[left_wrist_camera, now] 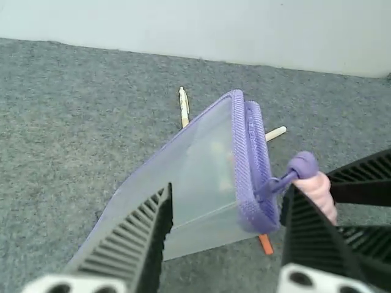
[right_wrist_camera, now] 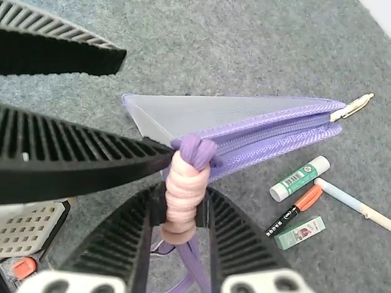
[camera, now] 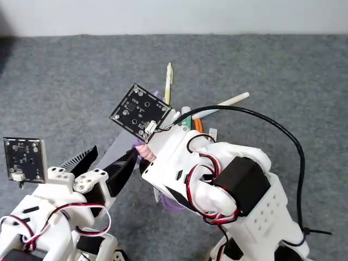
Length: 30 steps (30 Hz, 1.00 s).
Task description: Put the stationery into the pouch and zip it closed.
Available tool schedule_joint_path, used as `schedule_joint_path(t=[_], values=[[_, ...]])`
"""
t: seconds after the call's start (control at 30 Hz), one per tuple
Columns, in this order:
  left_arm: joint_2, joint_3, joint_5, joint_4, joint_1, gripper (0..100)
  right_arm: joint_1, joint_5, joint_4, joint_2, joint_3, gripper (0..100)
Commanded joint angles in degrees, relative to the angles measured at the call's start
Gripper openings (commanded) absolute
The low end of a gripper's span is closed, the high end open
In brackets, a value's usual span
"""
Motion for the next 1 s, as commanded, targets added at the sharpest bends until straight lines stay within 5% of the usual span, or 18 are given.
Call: schedule_joint_path(t=[0.0,0.43,0.97], values=[[1.58,-2.15,0.62,-1.41,0.53,28,-0.22,4.75,-0.31,-1.89,-1.49,0.8],[1.58,1.98,0.53,-1.67,5.36,28,3.21,14.24,-1.89,-1.98,-1.67,0.8],[1.67,8.31,0.53,-9.14,5.10,28,0.31,14.42,0.31,-1.89,-4.22,0.8]])
